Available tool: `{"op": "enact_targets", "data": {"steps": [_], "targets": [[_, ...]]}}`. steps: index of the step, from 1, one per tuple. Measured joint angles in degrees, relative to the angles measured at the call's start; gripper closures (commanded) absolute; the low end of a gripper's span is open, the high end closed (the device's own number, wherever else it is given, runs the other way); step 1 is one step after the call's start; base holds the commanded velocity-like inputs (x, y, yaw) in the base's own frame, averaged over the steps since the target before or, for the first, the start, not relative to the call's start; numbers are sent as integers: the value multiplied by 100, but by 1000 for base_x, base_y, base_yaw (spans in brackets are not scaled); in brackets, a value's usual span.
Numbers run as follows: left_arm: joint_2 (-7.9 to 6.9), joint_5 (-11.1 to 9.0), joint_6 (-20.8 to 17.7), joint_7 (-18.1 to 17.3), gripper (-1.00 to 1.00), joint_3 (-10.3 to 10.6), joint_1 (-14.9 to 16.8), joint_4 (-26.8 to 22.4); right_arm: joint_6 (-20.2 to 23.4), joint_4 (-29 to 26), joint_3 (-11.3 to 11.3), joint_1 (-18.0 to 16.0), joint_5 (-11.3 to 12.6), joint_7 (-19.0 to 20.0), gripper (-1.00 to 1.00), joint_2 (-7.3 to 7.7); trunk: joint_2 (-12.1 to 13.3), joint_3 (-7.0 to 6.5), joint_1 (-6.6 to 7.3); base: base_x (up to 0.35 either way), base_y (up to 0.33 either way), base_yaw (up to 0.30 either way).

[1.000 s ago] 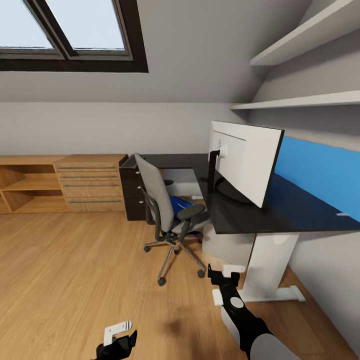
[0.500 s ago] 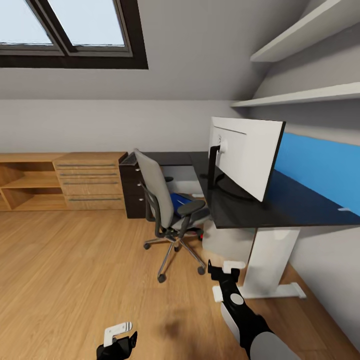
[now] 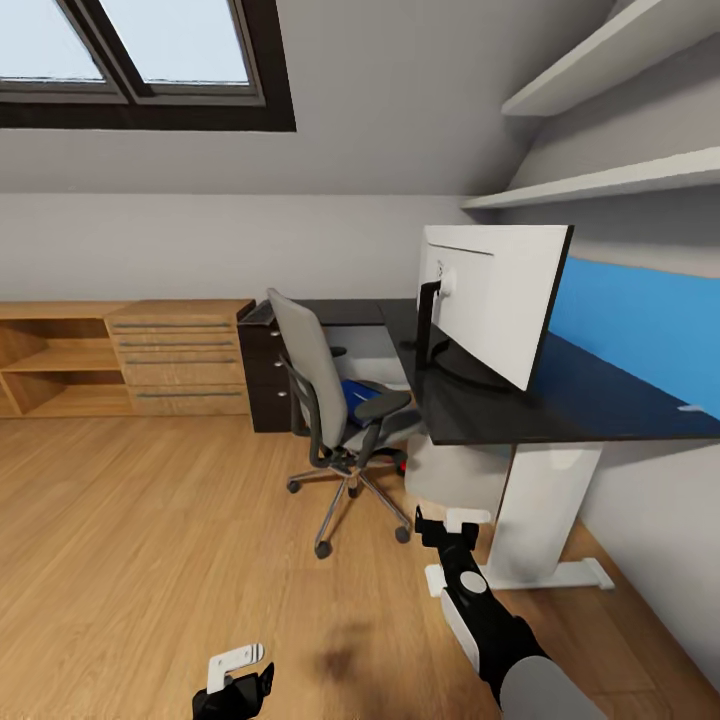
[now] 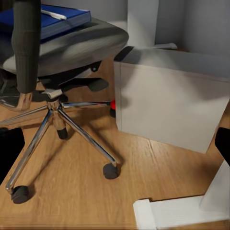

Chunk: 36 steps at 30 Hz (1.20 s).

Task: In the bedroom, organize the workspace by keeping the computer under the desk, ensuring the monitor is on the desk, placing the keyboard on the desk next to the monitor, placing the mouse on the desk next to the keyboard, moving the folder from the swivel chair onto the desk next to the mouse, stacking the notebook on top of the folder with the pen on top of the notebook, and positioning the swivel chair next to the desk.

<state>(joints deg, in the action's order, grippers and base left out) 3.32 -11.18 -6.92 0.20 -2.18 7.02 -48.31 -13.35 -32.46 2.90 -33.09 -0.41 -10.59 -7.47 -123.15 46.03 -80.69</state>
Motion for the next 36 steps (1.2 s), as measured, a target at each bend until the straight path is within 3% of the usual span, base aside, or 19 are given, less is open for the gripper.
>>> {"op": "enact_targets", "data": {"steps": [14,36], "targets": [[12,-8,0,20,-100,12,0,7,159,-91,-2,-220,3,4,-100,13,-562,251,-308,0,0,0],[7,-9,8,35,-100,7,0,7,129,-276,-15,-247,18,-25,-100,22,-1444,646,-791,0,0,0]]}}
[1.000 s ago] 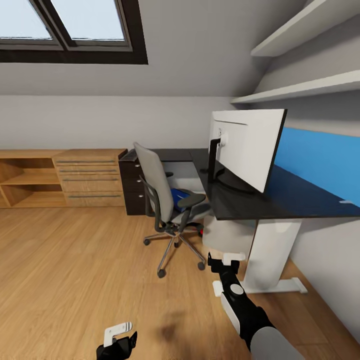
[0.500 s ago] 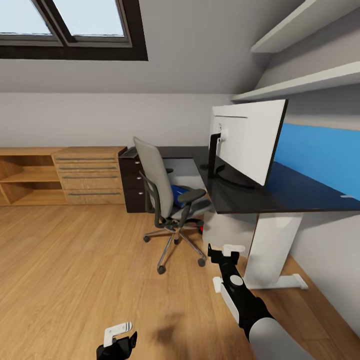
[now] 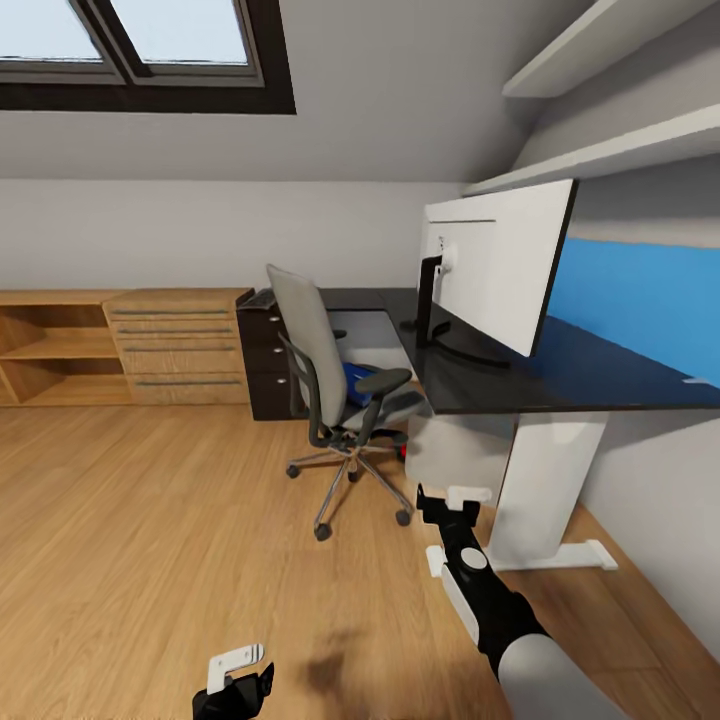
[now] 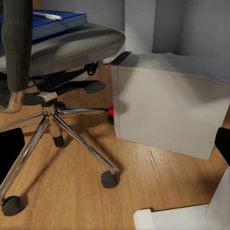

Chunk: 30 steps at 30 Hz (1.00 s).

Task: In the bedroom, organize the workspace by keeping the computer under the desk, ensuring the monitor is on the desk, placing the keyboard on the desk next to the monitor, placing the mouse on the desk next to the keyboard, moving the folder from the swivel chair onto the desk next to the mouse, stacking the notebook on top of the folder with the pen on top of the notebook, and positioning the swivel chair next to the desk.

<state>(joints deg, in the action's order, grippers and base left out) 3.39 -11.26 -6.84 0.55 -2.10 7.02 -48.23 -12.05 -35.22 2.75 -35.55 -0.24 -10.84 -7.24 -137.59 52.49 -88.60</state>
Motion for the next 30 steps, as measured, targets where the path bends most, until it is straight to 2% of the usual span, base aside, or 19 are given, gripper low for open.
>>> {"op": "enact_targets", "data": {"steps": [14,24,30], "targets": [[0,0,0,1,-100,0,0,2,-3,-185,8,0,-8,-21,-100,-6,-562,251,-308,0,0,0],[0,0,0,1,-100,0,0,9,3,-196,8,0,-5,-22,-100,-8,-576,473,-334,0,0,0],[-8,0,41,-31,-100,-10,0,272,0,-191,8,0,0,-22,-100,-17,-577,474,-334,13,5,0]]}}
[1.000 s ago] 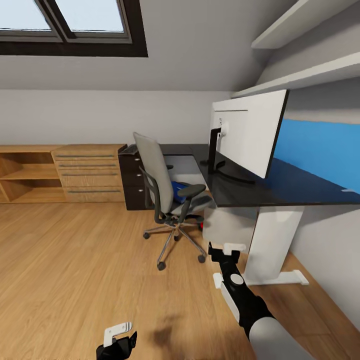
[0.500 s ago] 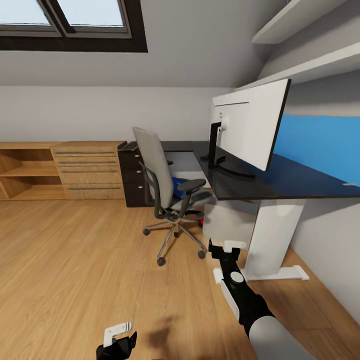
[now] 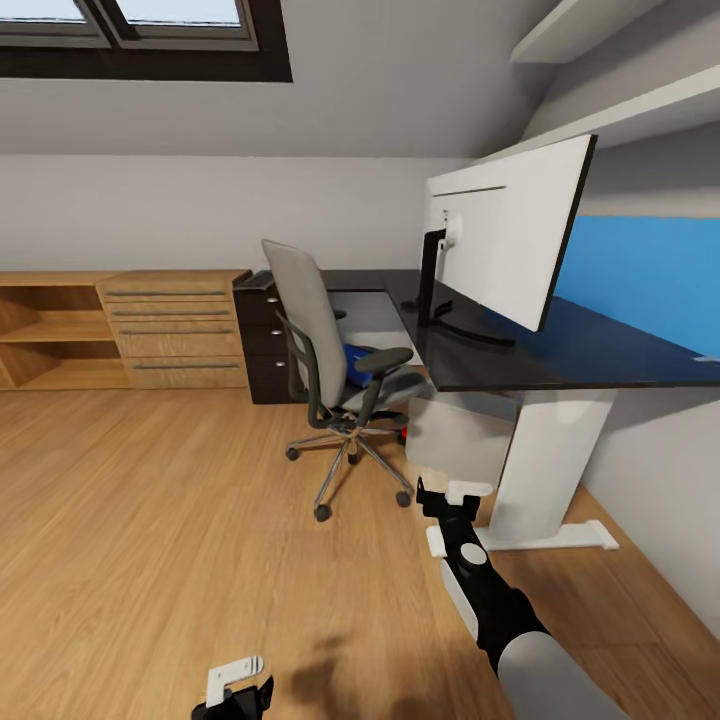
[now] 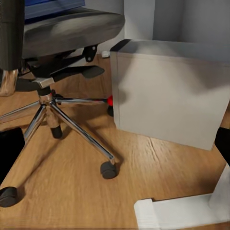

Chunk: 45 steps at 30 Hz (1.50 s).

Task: In the bedroom, organize the workspace by keeping the computer under the desk, ensuring the monitor is on the desk, placing the keyboard on the desk next to the monitor, placing the mouse on the desk next to the keyboard, moving the folder from the swivel chair onto the desk next to the mouse, stacking the notebook on top of the folder with the pen on top of the notebook, and positioning the swivel chair next to the desk.

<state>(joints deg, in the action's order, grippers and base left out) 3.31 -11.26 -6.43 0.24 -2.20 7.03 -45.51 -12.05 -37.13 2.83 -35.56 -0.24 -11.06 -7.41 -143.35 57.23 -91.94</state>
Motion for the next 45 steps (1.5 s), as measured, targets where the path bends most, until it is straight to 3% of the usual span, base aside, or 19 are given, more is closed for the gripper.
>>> {"op": "enact_targets", "data": {"steps": [9,29,45], "targets": [[-1,3,216,-7,-100,0,0,103,-4,6,1,0,10,-1,-100,0,0,0,2,206,137,0],[-1,3,249,-8,-100,2,0,115,-21,1,0,0,8,-8,-100,-1,0,0,2,200,78,0],[-17,0,255,2,-100,-6,0,197,-23,0,-8,0,5,-9,-100,7,0,0,0,21,1,0]]}}
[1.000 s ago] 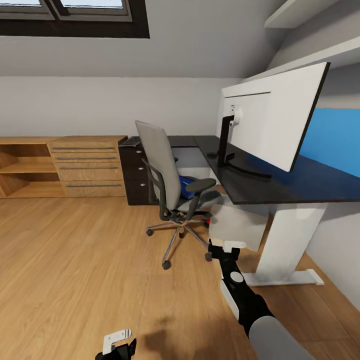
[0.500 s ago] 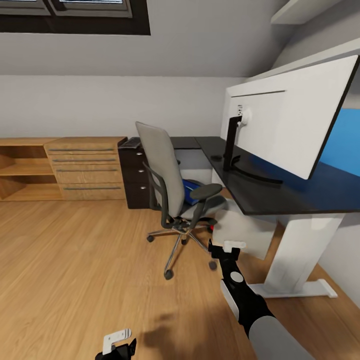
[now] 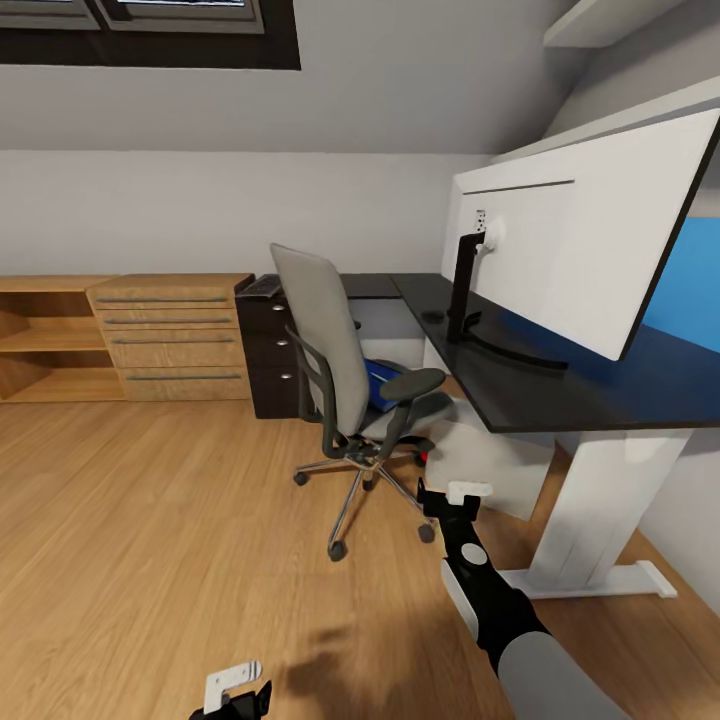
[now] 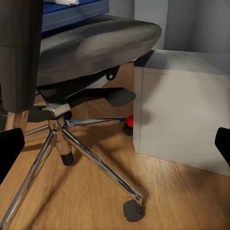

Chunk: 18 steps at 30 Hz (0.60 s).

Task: In the bedroom, organize the workspace by keeping the computer under the desk, ensuring the monitor is on the desk, placing the keyboard on the desk next to the monitor, placing the mouse on the desk next to the keyboard, moving the folder from the swivel chair onto the desk next to the mouse, stacking the notebook on top of the folder with the pen on top of the notebook, and positioning the swivel chair next to the desk.

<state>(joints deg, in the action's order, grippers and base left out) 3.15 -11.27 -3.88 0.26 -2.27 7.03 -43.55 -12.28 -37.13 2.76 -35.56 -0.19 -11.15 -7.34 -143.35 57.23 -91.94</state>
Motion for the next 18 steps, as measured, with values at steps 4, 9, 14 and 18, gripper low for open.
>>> {"op": "enact_targets", "data": {"steps": [4,9,14,18], "targets": [[-92,4,211,11,-100,-11,0,26,0,13,-1,0,-4,0,-100,1,0,0,0,0,0,0],[-213,12,353,122,-100,-2,-1,-340,0,16,-1,0,-4,0,-100,-1,0,0,0,0,0,0],[-246,5,101,552,-100,3,2,-834,0,17,-1,1,-5,1,-100,0,0,0,0,0,0,0],[-253,-7,-377,775,-100,0,6,-1206,0,23,-1,3,-5,1,-100,0,0,0,0,0,0,0]]}}
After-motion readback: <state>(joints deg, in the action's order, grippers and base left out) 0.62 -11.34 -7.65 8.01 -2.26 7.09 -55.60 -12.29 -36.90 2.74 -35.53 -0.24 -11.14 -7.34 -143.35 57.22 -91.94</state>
